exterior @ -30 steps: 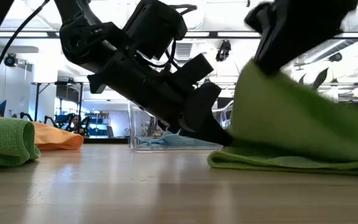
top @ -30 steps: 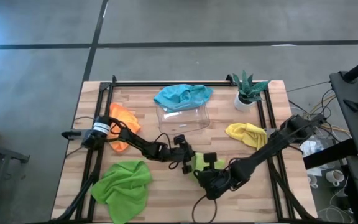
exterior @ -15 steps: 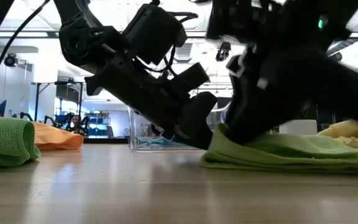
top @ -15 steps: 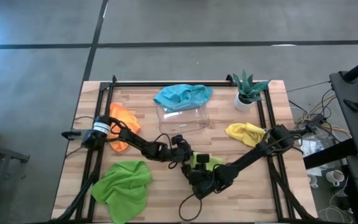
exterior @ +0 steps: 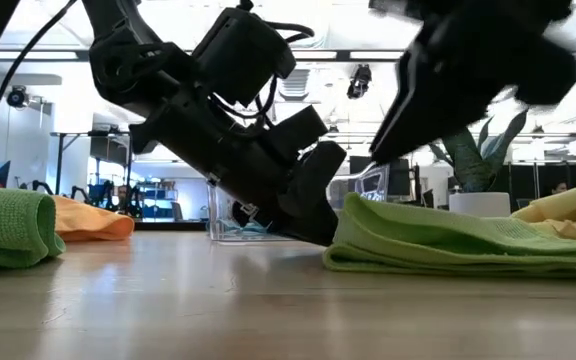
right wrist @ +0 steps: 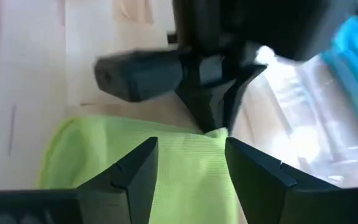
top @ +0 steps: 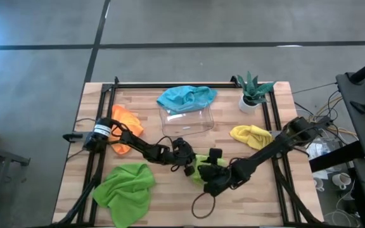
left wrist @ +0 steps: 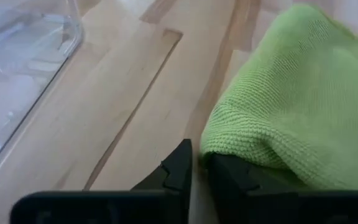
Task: Fold microfiber towels
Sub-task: Fold the light green microfiber cloth
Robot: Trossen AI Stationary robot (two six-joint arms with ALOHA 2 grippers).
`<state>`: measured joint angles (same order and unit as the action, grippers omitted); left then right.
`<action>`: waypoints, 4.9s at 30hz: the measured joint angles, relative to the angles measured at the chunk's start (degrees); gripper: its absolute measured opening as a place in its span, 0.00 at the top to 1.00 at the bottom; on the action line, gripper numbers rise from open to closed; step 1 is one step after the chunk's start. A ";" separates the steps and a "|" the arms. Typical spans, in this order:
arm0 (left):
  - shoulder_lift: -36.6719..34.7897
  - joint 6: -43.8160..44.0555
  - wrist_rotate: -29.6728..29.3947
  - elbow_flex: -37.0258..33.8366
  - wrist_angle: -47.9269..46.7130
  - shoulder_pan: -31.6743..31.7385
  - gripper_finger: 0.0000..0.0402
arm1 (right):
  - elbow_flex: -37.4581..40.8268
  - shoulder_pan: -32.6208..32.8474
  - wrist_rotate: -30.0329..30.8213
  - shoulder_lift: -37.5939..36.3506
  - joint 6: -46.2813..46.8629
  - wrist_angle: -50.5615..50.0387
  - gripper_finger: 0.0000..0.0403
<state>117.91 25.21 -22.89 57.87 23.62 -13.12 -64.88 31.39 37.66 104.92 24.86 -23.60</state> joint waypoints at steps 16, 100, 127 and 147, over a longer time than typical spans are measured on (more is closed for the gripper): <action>-13.18 0.70 -11.77 -0.28 -19.78 -1.31 0.61 | 5.05 -0.39 -12.47 9.17 -2.39 24.83 0.54; -7.35 17.99 -7.45 -2.19 -21.05 -18.45 0.44 | -1.43 -13.18 -19.76 11.08 -12.98 19.21 0.98; -7.23 19.10 -11.08 -3.04 -20.07 -19.32 0.44 | -1.53 -16.01 -20.44 15.04 -12.47 30.61 0.98; -10.38 14.95 -11.41 -3.12 -19.88 -19.19 0.44 | 0.78 -8.53 -18.49 15.06 -9.91 39.17 0.98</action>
<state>107.53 40.16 -34.31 54.75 3.74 -32.32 -64.10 22.86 19.17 119.98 14.95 15.57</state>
